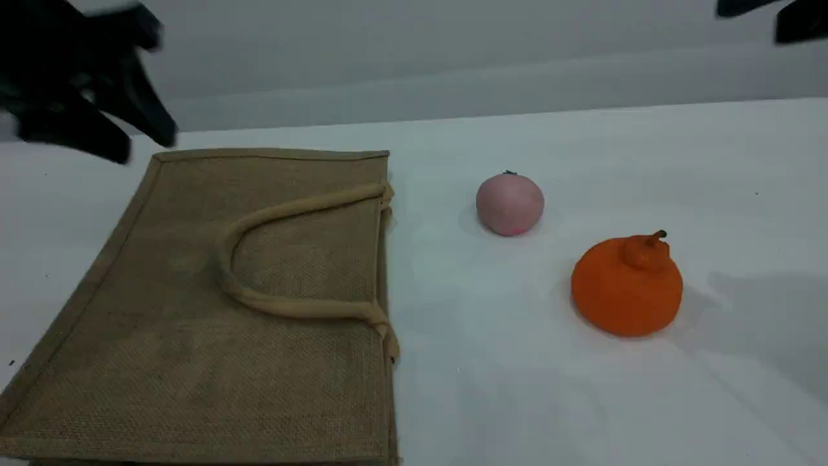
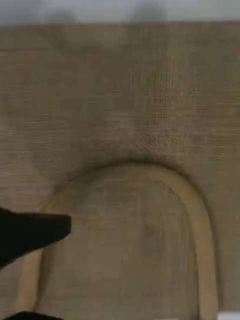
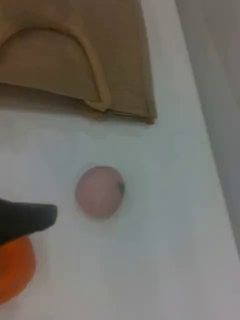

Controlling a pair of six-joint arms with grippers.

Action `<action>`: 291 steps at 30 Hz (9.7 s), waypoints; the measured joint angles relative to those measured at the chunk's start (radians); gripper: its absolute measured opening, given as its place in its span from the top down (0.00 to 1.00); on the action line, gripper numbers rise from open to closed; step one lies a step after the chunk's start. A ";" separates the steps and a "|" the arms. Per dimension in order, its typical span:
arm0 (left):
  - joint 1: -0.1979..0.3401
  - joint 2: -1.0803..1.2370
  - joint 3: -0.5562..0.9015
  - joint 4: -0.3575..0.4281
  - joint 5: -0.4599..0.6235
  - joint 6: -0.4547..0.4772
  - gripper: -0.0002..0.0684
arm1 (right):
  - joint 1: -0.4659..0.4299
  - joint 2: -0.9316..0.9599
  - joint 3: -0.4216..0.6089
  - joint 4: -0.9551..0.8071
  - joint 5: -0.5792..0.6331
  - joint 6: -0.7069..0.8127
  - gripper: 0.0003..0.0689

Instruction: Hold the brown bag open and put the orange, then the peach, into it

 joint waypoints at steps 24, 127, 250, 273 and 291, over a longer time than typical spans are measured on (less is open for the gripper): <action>0.000 0.483 -0.200 -0.023 0.012 -0.043 0.49 | 0.000 0.232 -0.068 0.210 0.053 -0.200 0.46; -0.001 -0.075 -0.636 -0.171 0.673 0.326 0.87 | 0.129 0.253 -0.065 0.367 -0.061 -0.638 0.95; -0.001 -0.075 -0.636 -0.233 0.673 0.289 0.87 | 0.106 0.864 -0.575 0.367 0.038 -0.638 0.97; -0.030 -0.072 -0.636 -0.330 0.671 0.408 0.87 | -0.100 0.447 -0.575 -0.011 0.636 -0.361 0.97; -0.030 -0.074 -0.636 -0.307 0.674 0.458 0.87 | 0.060 0.419 -0.519 -0.131 0.864 -0.272 0.97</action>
